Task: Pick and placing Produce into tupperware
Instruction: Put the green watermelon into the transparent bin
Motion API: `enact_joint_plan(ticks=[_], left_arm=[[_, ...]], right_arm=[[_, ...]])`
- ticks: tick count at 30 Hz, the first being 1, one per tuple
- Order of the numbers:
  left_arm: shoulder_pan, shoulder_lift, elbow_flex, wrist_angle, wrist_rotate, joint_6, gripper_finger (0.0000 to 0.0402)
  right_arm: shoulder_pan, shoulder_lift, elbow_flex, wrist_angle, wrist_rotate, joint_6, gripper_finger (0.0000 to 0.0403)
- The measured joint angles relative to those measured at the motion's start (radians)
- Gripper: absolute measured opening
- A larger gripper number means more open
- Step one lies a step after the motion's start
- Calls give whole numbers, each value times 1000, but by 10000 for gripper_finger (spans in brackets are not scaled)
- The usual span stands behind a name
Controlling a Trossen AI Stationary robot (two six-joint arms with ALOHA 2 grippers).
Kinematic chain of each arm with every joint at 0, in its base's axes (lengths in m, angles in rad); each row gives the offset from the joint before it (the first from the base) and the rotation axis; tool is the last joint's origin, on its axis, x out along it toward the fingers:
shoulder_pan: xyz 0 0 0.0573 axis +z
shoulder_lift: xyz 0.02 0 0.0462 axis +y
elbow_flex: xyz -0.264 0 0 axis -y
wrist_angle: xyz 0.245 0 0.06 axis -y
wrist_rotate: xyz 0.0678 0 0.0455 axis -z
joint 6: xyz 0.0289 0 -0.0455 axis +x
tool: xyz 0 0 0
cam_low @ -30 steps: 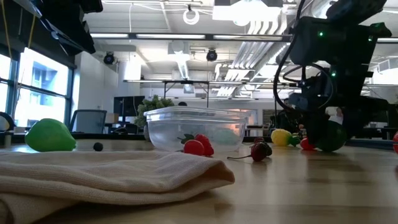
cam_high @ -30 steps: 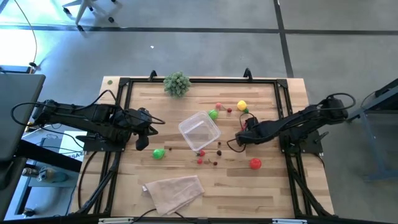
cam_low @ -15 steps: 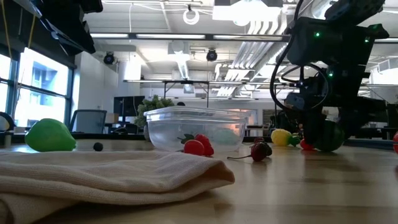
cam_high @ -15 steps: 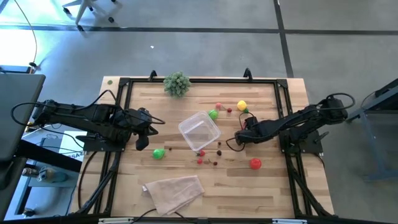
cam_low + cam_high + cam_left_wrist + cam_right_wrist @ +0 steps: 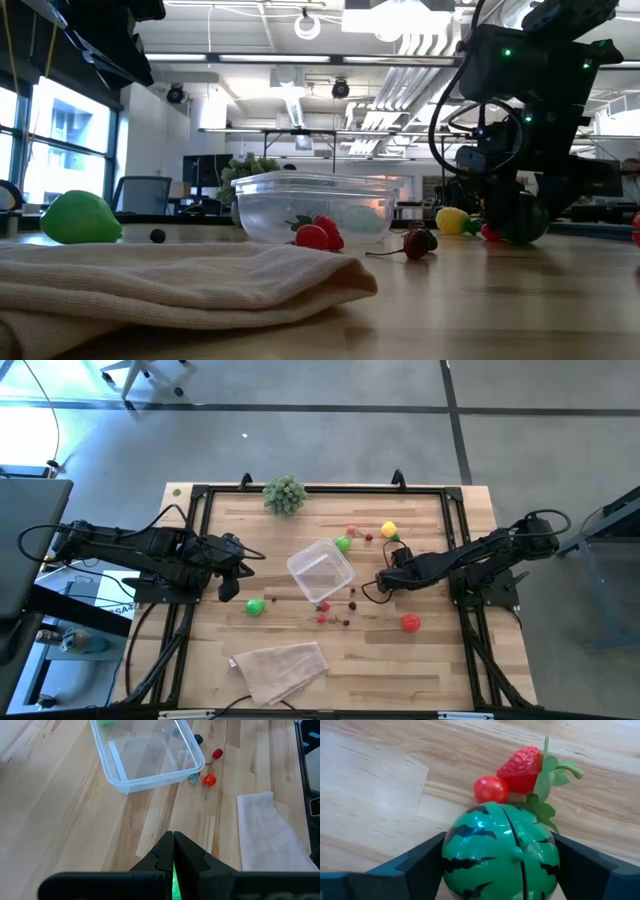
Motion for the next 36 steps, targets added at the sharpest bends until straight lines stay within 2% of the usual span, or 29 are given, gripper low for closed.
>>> enact_joint_plan(ticks=[12, 27, 32, 36], left_arm=[[0, 0, 0, 0, 0, 0, 1], [0, 0, 0, 0, 0, 0, 1], [0, 0, 0, 0, 0, 0, 1], [0, 0, 0, -1, 0, 0, 1]], right_arm=[[1, 0, 1, 4, -4, 0, 287], [1, -22, 2, 47, -6, -53, 285], [12, -85, 52, 48, 49, -144, 285], [43, -128, 128, 64, 130, -300, 285]])
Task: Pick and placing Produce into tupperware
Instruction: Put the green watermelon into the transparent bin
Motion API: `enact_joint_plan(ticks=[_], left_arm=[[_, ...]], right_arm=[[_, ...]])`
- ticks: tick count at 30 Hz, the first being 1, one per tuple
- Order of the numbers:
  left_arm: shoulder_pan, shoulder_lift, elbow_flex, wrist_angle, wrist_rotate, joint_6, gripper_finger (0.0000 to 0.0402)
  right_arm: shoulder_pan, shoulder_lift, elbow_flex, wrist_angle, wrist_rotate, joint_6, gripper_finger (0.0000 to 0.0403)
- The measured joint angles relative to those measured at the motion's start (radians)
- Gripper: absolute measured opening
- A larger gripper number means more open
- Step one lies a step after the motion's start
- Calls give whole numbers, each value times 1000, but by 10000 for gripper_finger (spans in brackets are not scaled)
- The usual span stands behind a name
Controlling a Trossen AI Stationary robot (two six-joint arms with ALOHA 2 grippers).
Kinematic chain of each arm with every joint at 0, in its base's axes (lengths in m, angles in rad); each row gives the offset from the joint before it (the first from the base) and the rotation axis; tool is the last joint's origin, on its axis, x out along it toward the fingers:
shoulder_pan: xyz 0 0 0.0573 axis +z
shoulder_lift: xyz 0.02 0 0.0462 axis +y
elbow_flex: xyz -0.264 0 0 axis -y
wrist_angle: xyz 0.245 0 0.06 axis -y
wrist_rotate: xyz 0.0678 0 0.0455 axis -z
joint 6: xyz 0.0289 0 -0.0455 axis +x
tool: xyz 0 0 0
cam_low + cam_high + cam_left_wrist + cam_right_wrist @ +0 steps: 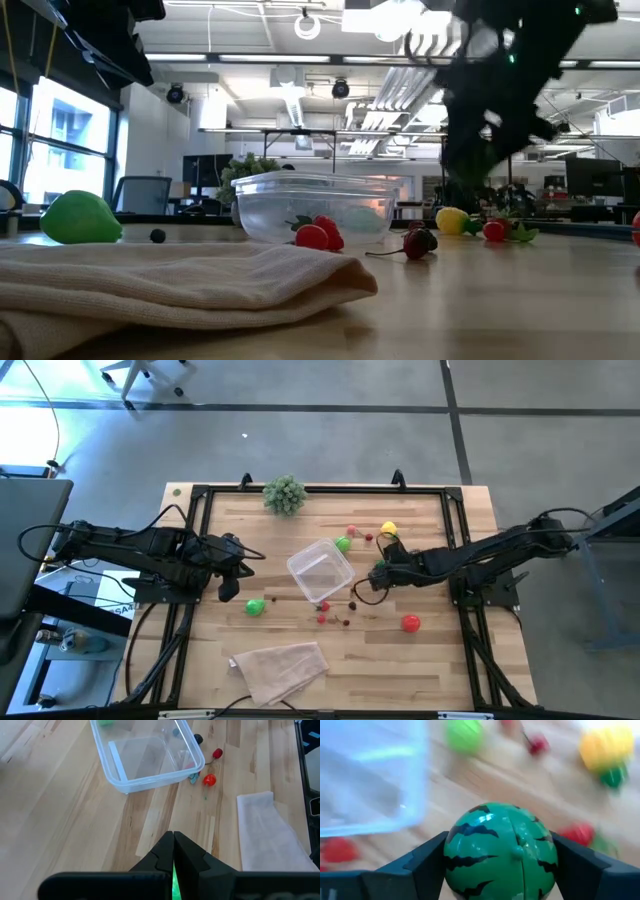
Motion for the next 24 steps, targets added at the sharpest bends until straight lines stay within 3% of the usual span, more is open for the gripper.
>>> enact_joint_plan(ticks=[10, 18, 24], left_arm=[[0, 0, 0, 0, 0, 0, 1], [0, 0, 0, 0, 0, 0, 1], [0, 0, 0, 1, 0, 0, 1]], right_arm=[[25, -17, 210, 169, 43, -491, 284], [-34, 55, 328, 229, 30, -625, 284], [-124, 196, 364, 264, -121, -688, 284]])
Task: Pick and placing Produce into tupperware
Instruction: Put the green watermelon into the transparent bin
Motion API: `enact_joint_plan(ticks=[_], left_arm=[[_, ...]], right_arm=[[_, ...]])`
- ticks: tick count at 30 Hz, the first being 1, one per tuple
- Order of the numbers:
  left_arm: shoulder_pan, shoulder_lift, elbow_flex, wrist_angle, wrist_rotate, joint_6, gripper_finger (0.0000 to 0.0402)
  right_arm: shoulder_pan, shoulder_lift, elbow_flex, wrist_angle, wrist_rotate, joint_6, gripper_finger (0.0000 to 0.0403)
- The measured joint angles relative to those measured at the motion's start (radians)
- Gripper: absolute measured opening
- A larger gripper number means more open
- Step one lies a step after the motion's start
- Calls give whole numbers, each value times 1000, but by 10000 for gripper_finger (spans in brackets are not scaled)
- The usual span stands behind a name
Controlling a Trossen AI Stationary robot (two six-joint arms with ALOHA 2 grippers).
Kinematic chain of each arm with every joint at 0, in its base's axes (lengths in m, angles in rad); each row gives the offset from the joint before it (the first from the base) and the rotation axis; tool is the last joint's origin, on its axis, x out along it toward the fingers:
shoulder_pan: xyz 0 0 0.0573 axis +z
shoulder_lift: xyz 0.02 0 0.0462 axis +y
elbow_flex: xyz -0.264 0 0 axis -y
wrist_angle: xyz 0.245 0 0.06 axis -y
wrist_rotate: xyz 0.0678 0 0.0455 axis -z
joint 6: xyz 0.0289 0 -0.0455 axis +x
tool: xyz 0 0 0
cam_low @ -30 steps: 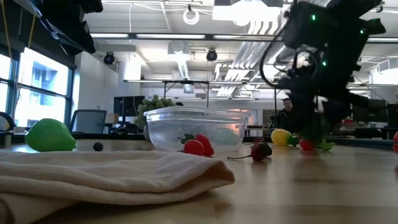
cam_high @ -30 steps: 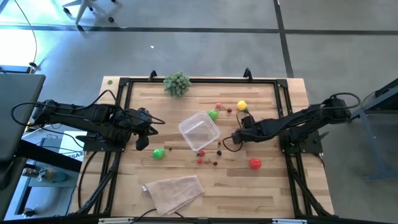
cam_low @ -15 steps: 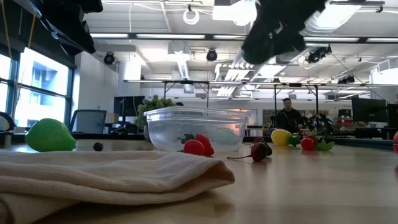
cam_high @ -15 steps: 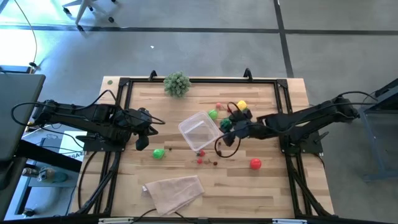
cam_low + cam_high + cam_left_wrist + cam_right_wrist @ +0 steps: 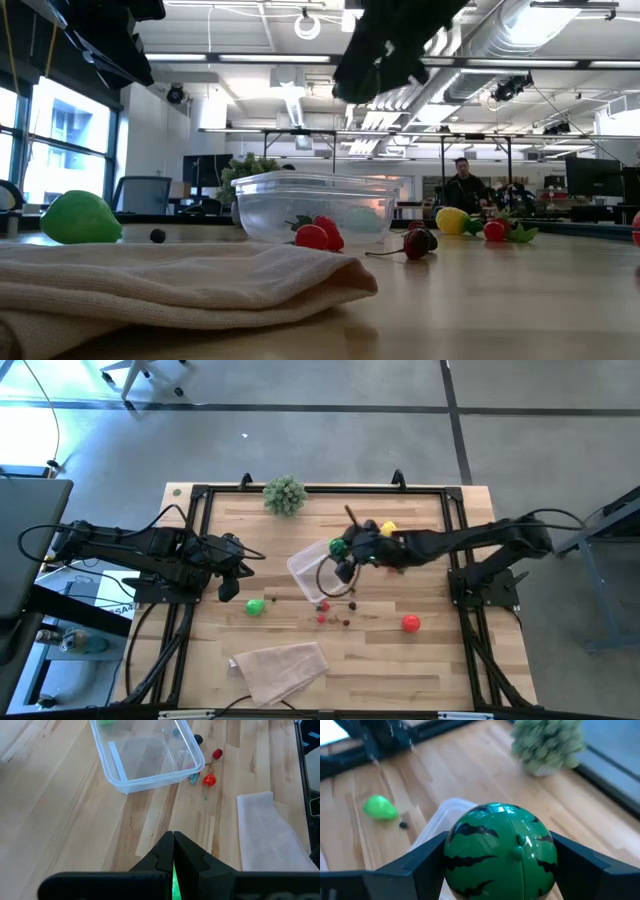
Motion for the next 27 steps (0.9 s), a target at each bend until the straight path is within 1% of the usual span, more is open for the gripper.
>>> enact_joint_plan(ticks=[7, 12, 19, 27], left_arm=[[0, 0, 0, 0, 0, 0, 1], [0, 0, 0, 0, 0, 0, 1], [0, 0, 0, 0, 0, 0, 1], [0, 0, 0, 0, 0, 0, 1]], right_arm=[[-55, 183, 0, 57, -118, -33, 284], [-67, 262, 0, 81, -181, -55, 284], [-59, 301, 0, 56, -239, -93, 284], [-41, 302, -2, 4, -215, -114, 284]])
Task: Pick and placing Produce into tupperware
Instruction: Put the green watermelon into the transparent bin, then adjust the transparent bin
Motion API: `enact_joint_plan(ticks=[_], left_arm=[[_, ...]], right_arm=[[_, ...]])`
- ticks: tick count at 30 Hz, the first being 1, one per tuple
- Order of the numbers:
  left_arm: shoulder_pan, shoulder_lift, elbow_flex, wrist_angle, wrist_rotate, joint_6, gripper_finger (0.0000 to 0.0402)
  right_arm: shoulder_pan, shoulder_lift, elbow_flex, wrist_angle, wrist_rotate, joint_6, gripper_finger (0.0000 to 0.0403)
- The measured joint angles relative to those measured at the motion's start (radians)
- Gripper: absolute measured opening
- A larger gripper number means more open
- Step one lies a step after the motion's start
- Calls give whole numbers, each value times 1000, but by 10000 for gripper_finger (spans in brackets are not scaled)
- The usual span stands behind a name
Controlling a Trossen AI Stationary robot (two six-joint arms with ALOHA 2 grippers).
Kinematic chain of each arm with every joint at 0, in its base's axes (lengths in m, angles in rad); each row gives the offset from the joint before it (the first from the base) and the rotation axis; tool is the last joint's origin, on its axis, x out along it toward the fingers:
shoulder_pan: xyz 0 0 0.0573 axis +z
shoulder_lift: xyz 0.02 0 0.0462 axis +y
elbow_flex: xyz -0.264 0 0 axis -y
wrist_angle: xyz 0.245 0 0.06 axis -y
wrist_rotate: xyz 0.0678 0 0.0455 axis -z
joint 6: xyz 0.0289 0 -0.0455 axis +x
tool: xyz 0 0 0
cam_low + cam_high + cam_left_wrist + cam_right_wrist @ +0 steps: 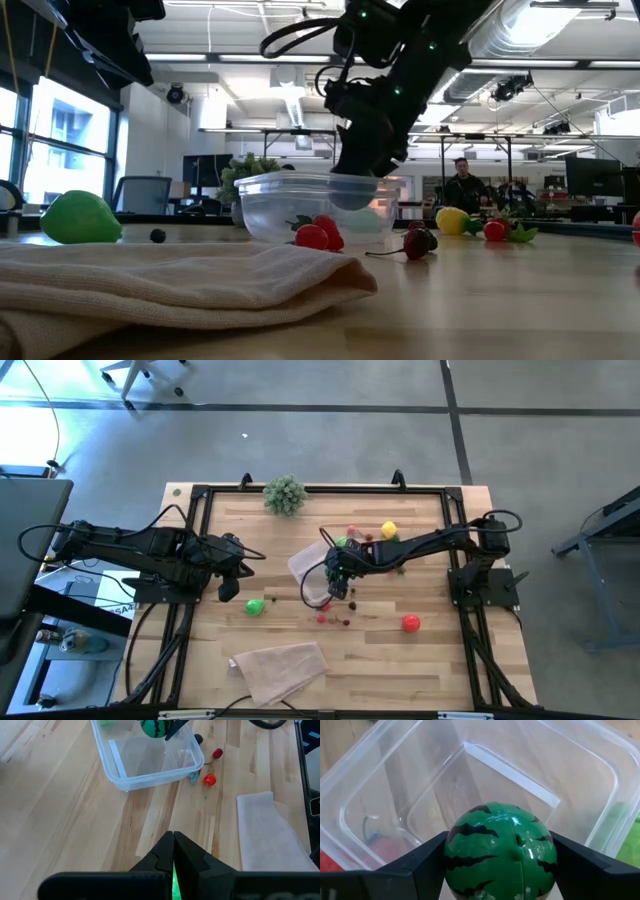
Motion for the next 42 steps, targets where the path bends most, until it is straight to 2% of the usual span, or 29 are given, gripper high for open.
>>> enact_joint_plan(ticks=[22, 34, 42], left_arm=[[0, 0, 0, 0, 0, 0, 1], [0, 0, 0, 0, 0, 0, 1], [0, 0, 0, 0, 0, 0, 1]], right_arm=[[12, 45, -1, 8, 43, -50, 286], [12, 43, -1, 7, 65, -60, 359], [12, 43, 65, -10, 91, -110, 366]])
